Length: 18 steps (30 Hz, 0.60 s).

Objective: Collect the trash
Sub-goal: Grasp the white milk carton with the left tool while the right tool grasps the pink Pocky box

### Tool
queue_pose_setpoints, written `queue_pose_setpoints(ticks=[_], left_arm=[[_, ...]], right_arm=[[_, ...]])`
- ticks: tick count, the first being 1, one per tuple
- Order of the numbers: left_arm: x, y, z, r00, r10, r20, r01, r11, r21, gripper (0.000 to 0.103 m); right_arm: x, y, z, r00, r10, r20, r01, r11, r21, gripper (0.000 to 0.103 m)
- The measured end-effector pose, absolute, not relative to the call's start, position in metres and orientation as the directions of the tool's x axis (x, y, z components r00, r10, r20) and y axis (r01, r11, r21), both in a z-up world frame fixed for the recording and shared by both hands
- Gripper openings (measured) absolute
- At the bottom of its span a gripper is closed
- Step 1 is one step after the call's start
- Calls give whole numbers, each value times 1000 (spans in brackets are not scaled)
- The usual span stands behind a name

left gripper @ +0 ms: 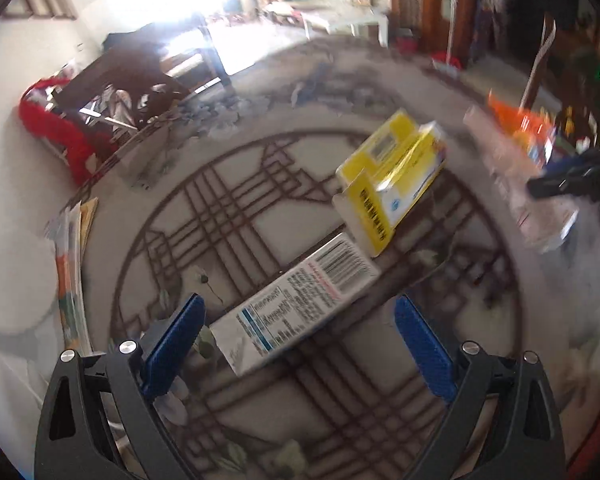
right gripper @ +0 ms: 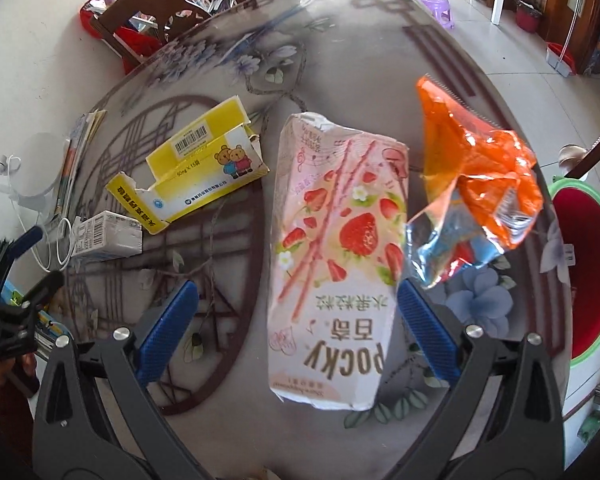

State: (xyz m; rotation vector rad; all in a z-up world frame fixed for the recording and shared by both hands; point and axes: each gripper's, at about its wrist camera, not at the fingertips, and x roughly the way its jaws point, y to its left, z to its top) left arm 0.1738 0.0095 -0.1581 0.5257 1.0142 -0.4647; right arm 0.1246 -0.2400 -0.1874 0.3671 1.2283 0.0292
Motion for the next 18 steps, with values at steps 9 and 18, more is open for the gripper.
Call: queue_pose_setpoints(ticks=[9,18], left_arm=[[201,6,-193,329,-181,-927,547,837,31,67],[189,37,-201,285,-302,-910,274,935,-225,38]], right_arm=[[137,-237,-201,298,212,-931,175,946,272,98],[132,-219,-201,286,248,-925,92,954,284,69]])
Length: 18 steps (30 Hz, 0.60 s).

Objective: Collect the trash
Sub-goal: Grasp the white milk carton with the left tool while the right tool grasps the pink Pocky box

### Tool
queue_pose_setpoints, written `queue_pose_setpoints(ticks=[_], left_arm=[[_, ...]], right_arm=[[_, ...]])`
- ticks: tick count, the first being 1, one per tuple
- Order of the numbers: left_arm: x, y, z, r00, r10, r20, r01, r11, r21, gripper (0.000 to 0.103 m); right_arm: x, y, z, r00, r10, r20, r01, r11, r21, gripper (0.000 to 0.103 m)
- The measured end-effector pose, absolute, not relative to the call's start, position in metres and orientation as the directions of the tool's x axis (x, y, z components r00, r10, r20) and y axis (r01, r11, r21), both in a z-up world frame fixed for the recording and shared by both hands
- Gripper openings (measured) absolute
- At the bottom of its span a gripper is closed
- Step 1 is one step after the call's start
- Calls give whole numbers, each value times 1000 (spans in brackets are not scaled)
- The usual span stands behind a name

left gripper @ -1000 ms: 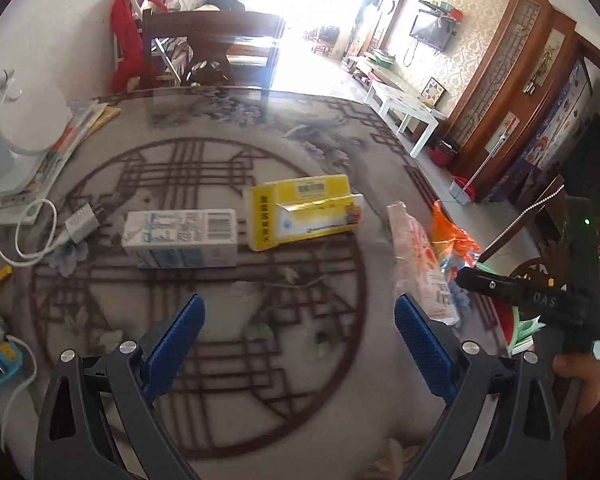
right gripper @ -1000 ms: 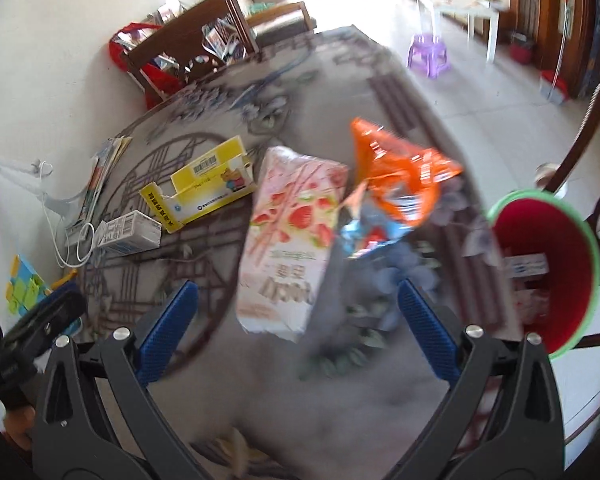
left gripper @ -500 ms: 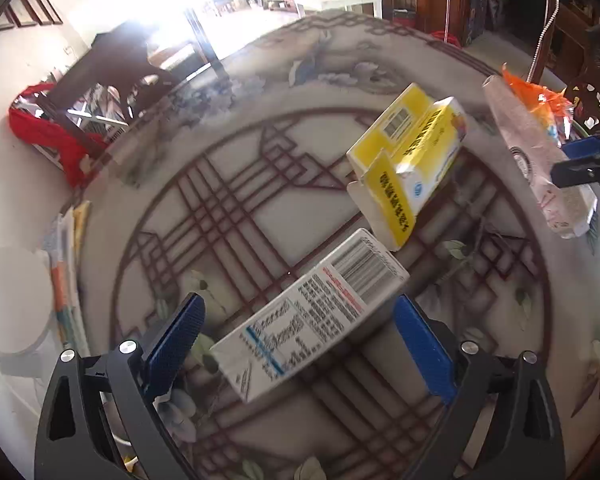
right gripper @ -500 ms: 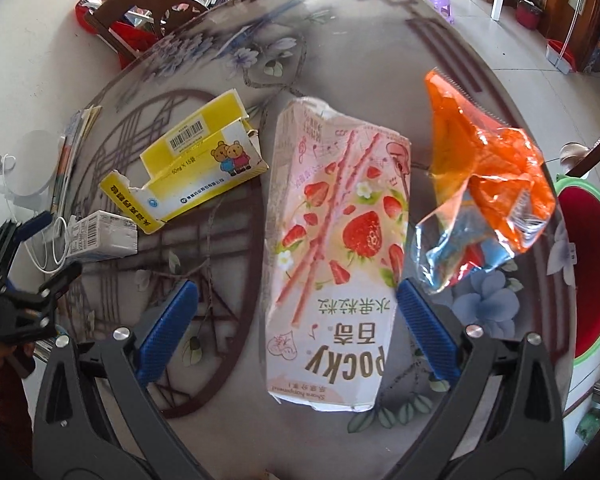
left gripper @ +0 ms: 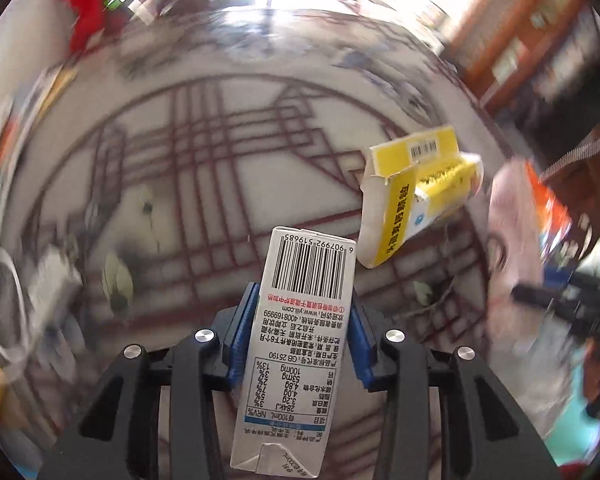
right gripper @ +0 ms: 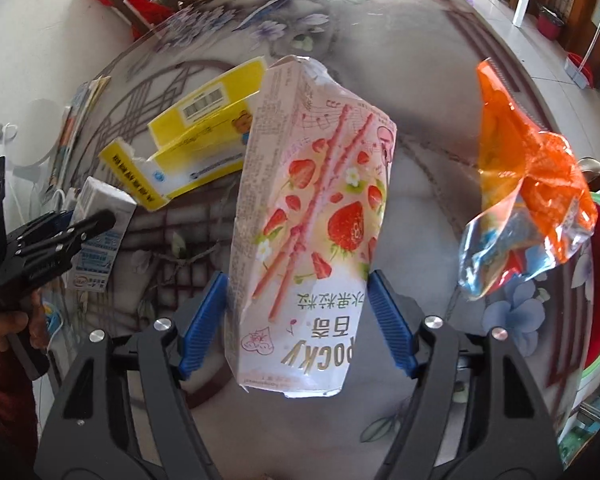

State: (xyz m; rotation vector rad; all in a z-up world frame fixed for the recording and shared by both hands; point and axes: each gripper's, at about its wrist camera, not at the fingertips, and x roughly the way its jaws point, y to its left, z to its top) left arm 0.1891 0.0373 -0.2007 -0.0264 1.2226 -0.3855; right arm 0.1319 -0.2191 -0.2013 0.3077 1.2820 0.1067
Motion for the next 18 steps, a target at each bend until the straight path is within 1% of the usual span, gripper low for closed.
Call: queue_pose_setpoints(ticks=[3,5,10,14,15,18], left_arm=[[171,50,-198,283,-350,-893,175,934,-311,38],[157,52,-195,295,-362,-884,149,931,-332,38],[121,42,-183,333,-351,-875,150,936,-318,38],[99,30,-172,342,-386,-857,153,922,-355,38],[96,28,-169,343,-389,-855,152,921,-358,36],[83,16,-163,347,-395,-851,155,919,-364,35]], right_arm=[[121,-214,-196,291,272,-917,71,950,304,68],[112,-209,-191,298,283,-912,57,948,313,68],[84,-200,-173,324,292,-900,29,948,318,68],[67,-195,-161,352,287,-891,13,950,311,68],[62,-193,-157,358,285,-889,5,952,307,68],[50,-189,-150,371,277,-886,-13,956,293,67]])
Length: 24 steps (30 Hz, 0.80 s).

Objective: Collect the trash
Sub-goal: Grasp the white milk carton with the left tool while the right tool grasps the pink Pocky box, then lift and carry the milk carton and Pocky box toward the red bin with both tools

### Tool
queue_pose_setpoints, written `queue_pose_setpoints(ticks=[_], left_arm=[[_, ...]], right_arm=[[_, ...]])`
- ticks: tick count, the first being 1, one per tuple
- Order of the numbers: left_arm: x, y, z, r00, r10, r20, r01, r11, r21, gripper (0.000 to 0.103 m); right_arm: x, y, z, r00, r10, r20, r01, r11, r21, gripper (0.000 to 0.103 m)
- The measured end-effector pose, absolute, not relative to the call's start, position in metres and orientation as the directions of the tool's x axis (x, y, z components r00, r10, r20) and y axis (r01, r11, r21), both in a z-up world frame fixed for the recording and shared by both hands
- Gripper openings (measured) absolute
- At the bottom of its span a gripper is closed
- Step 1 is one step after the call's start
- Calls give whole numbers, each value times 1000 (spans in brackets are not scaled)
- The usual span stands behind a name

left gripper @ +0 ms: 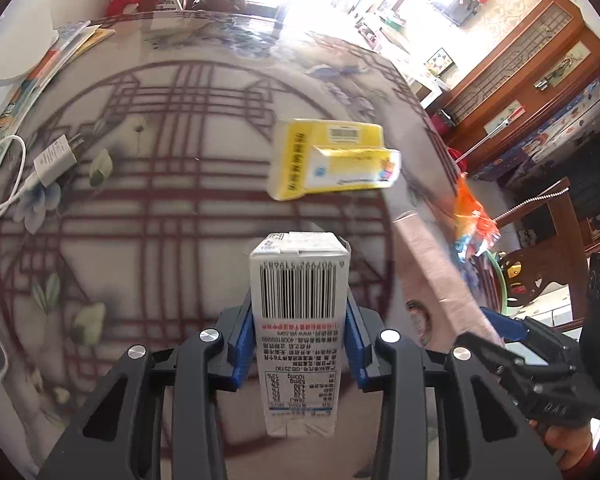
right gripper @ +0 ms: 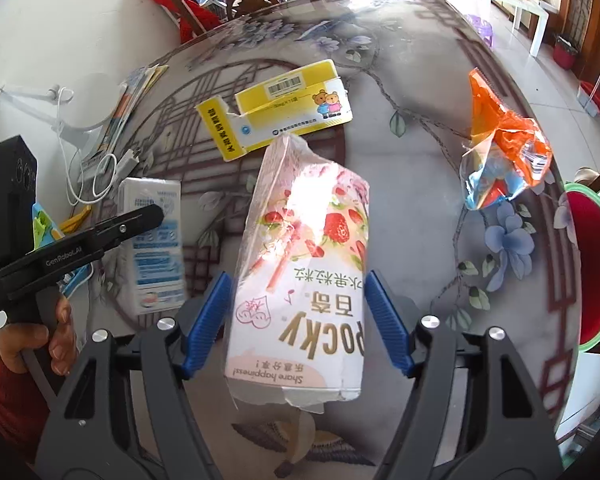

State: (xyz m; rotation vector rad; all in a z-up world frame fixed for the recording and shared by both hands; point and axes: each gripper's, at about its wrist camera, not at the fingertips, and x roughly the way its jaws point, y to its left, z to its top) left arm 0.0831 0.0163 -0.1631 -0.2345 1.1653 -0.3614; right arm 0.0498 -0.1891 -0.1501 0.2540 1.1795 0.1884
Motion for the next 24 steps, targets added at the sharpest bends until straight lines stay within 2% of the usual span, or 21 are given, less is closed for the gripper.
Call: queue_pose_setpoints(ticks=[8,10,12,18,20,22,23,24], left_arm=[[65,-3,-174,280,-407,-870,160,913,-375,36],[68,-1,-181,260,-401,-878,137,916,-378,43],[69,0,-185,248,-395,-884,120,919,-377,57],[71,-6,-195,223,-373,-900,106,928,-358,64],[69,-9,-198,216,-373,-902,113,928,-356,64],[66,-13,-202,214,-356,-909,123,933,-337,59],[65,-15,-206,209,-354,-912,125,934,-334,46],[64,-15,-208,203,-360,-911,124,932,-341,45]], right_arm=[[23,-189,-161,321,289,-902,3,952,306,70],[20,-191,-166,296,295,-909,16,950,313,71],[20,-191,-172,272,285,-919,26,953,303,80],[24,-184,-181,268,233,-935,25,968,249,87],[26,-181,-186,260,203,-944,24,976,216,87],[28,-180,-192,246,198,-949,23,977,210,87],[28,-179,-196,236,211,-948,20,975,222,87],[29,-179,-198,230,218,-948,16,974,227,85]])
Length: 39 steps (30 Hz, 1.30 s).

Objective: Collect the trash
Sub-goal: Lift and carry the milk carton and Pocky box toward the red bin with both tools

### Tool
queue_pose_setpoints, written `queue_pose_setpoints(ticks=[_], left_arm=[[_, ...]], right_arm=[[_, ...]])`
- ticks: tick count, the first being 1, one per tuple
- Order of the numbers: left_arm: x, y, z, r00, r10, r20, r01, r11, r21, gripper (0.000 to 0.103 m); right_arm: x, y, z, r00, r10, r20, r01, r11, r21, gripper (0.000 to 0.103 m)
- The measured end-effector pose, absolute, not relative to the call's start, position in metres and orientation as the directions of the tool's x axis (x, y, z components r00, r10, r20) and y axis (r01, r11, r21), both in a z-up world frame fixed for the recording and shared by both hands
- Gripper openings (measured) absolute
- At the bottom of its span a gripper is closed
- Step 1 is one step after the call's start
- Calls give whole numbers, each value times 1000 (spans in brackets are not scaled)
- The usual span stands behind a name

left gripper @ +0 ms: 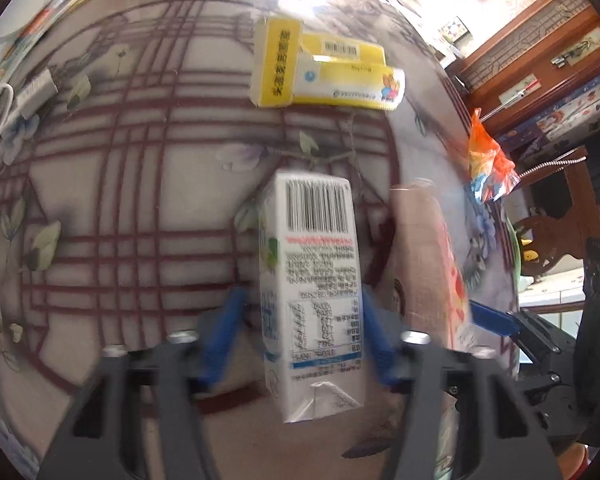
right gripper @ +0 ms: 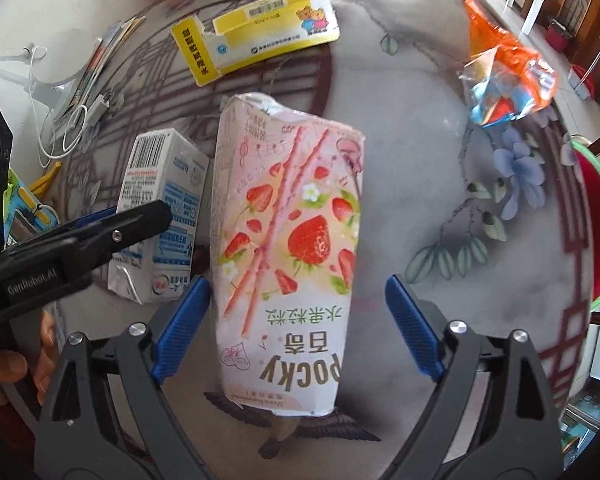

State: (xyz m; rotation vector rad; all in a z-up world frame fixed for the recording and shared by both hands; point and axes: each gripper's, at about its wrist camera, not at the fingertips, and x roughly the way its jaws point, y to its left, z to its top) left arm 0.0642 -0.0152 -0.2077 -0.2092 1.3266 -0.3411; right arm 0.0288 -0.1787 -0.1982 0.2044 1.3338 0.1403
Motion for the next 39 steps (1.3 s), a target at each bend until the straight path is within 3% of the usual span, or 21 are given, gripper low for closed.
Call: queue_pose_setpoints(ticks=[1,2,3,21,39], left_arm=[[63,-14,-207,212,-360,-909,120,932,-341,45],[63,-14,-206,214,-360,-908,118,932,-342,43],[62,-12,-205,221,-362,-906,113,932,-345,40],[60,-18,-146,342,-371,-863,167,928,-333,38],[51,-87,-121,334,-420,-844,294,897,-330,38]], right_arm=[[29,-177,-200,227,217,-949,8,974,225,79],[28,-175,-201,223,215,-951,-1,975,220,59],[28,-173,-201,220,217,-951,-4,975,221,58],[16,-203,-119,443,242,-863,0,963,269,57],[-8,-262,-101,517,167,-839,110,959,259,57]])
